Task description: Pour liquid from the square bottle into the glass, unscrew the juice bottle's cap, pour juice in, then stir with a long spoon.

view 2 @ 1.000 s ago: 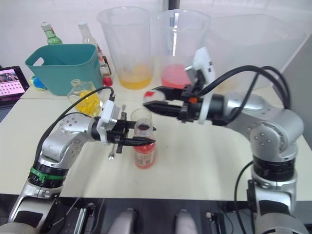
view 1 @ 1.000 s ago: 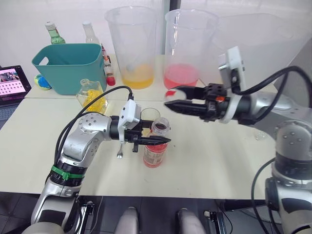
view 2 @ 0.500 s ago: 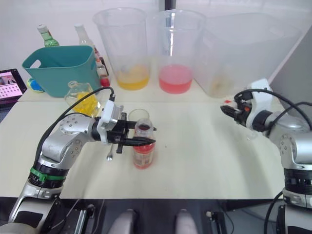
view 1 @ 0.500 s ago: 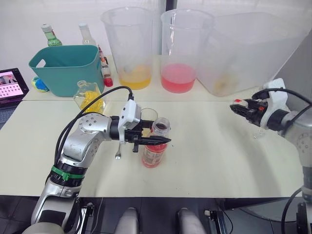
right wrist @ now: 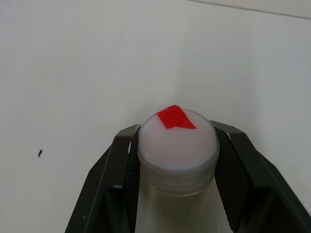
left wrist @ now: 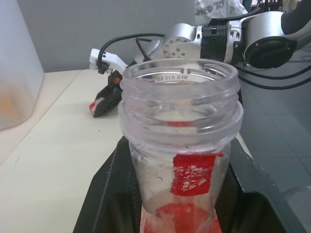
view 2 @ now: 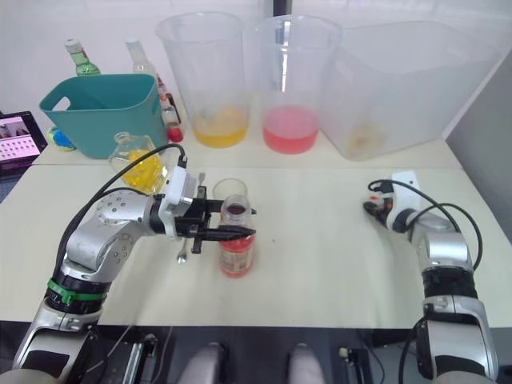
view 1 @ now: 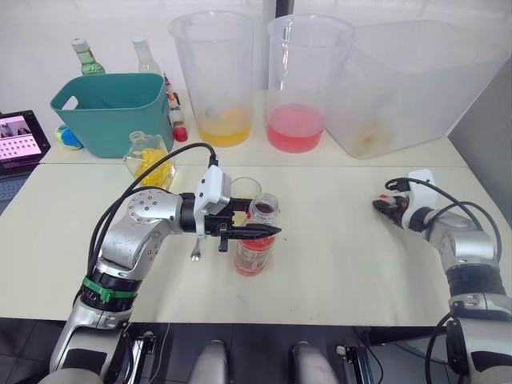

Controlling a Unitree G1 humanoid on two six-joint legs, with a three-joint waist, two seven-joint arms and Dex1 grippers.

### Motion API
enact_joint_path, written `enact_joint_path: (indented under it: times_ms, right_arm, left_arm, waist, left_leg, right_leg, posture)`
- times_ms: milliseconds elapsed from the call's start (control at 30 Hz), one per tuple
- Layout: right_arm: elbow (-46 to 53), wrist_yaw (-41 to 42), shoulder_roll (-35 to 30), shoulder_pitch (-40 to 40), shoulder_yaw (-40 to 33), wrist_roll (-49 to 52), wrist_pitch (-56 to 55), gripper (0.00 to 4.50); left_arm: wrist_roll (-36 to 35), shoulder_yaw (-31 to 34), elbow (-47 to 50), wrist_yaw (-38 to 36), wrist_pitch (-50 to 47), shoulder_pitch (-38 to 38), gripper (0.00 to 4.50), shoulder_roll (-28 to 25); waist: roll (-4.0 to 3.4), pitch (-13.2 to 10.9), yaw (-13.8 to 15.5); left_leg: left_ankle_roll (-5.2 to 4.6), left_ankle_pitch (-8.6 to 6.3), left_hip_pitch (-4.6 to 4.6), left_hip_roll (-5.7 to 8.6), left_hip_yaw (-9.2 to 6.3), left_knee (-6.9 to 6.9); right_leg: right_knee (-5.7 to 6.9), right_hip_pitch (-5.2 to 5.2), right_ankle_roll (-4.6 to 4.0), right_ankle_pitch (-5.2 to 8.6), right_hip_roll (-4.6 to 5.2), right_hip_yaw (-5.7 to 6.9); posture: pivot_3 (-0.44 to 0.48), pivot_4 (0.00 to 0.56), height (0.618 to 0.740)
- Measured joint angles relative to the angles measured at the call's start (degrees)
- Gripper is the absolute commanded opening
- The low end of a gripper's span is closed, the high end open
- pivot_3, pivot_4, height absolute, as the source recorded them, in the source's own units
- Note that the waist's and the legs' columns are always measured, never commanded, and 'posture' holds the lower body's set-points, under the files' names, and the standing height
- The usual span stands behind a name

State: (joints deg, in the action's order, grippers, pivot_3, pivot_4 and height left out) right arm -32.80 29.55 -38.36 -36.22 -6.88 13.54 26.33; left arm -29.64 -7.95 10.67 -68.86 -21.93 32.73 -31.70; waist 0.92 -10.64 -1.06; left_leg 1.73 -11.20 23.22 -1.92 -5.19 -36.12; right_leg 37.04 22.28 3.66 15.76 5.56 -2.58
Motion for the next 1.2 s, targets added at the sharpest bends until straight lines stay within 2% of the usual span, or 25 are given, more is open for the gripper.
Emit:
enact_joint_path:
  times_ms: [67,100,267,300,567,733,800,967,1100,1200]
  right_arm:
    - [-1.1,0.7,0.0,-0.4,-0.1,-0.1,-0.7,1.74]
    - [-1.3,1.1,0.0,-0.4,-0.1,-0.1,-0.9,2.65]
    - [-1.4,2.4,0.0,-0.6,-0.7,-0.2,-0.9,4.30]
    - [-1.0,2.3,0.0,-1.0,-1.0,0.0,-0.8,4.47]
    - [6.1,3.1,-3.0,-9.6,-4.2,1.5,3.3,4.47]
    - [10.0,9.1,-9.8,-12.5,-4.7,2.7,7.1,4.47]
    - [15.1,15.5,-13.9,-9.9,-4.8,5.1,9.1,4.47]
    - [30.2,28.8,-19.1,-1.3,-6.1,15.8,16.9,4.47]
    - [37.3,31.6,-21.8,2.7,-7.5,21.7,24.5,4.47]
    - [43.6,33.6,-21.7,5.6,-7.5,26.8,27.9,4.47]
  left_arm:
    - [0.0,0.1,0.1,0.2,-0.1,-0.3,1.52,0.0]
    - [0.0,0.1,0.3,0.2,-0.1,-0.4,1.52,0.0]
    - [0.0,0.1,0.7,0.5,-0.5,-0.5,1.52,-0.1]
    - [0.0,0.1,0.7,0.5,-0.5,-0.5,1.52,-0.1]
    - [0.0,0.1,0.5,0.5,-0.4,-0.5,1.52,0.0]
    - [-0.4,0.4,0.6,0.5,-0.3,-1.0,1.52,0.1]
    - [-1.1,0.9,0.7,0.6,-0.6,-1.3,1.52,0.0]
    - [-2.3,2.3,1.1,1.4,-2.6,-1.8,1.52,-0.6]
    - [-4.2,3.5,1.9,2.7,-5.6,-2.0,1.52,-1.4]
    - [-9.3,6.0,5.1,2.9,-12.5,-2.5,1.52,-5.4]
  waist:
    - [0.00,0.0,-0.1]
    - [0.00,0.0,-0.1]
    - [-0.01,0.0,-0.2]
    - [-0.02,0.0,-0.2]
    - [-0.12,0.0,-0.1]
    - [-0.12,0.0,0.3]
    - [-0.12,0.0,0.3]
    - [-0.14,0.0,-0.1]
    - [-0.13,0.0,-0.2]
    - [-0.11,0.0,-0.8]
  left_leg:
    - [0.00,0.00,-0.03,0.00,0.00,0.03]
    - [0.00,0.00,-0.03,0.00,0.00,0.03]
    - [0.01,0.00,-0.02,0.00,0.00,0.02]
    - [0.01,0.00,-0.02,0.00,0.01,0.02]
    - [0.01,0.00,-0.02,0.01,0.01,0.03]
    - [0.00,0.00,0.01,0.01,0.01,0.04]
    - [-0.01,-0.01,0.01,0.00,0.01,0.08]
    - [-0.03,-0.02,0.00,-0.01,0.01,0.08]
    - [-0.03,-0.02,0.03,-0.02,0.01,0.05]
    - [-0.04,-0.02,0.09,-0.06,0.00,0.10]
  right_leg:
    - [0.00,0.00,0.00,0.00,-0.01,0.00]
    - [0.00,0.00,0.00,0.00,0.00,0.00]
    - [0.01,0.00,0.00,0.00,0.00,0.00]
    - [0.01,0.00,0.00,0.00,0.00,-0.01]
    - [0.02,0.00,0.00,0.00,0.00,0.00]
    - [-0.02,0.00,0.00,0.00,0.01,0.00]
    - [-0.04,0.01,0.00,0.00,0.00,0.00]
    - [-0.03,0.01,0.01,0.01,0.00,0.00]
    - [-0.03,0.05,0.01,0.01,-0.01,0.00]
    - [0.03,0.15,0.01,0.01,-0.06,-0.01]
  posture:
    - [0.000,0.150,0.740]
    - [0.000,0.150,0.740]
    - [0.000,0.150,0.740]
    - [0.000,0.150,0.740]
    - [0.000,0.150,0.740]
    - [0.000,0.150,0.740]
    - [0.000,0.150,0.740]
    - [0.000,0.150,0.740]
    - [0.000,0.150,0.740]
    - [0.000,0.150,0.740]
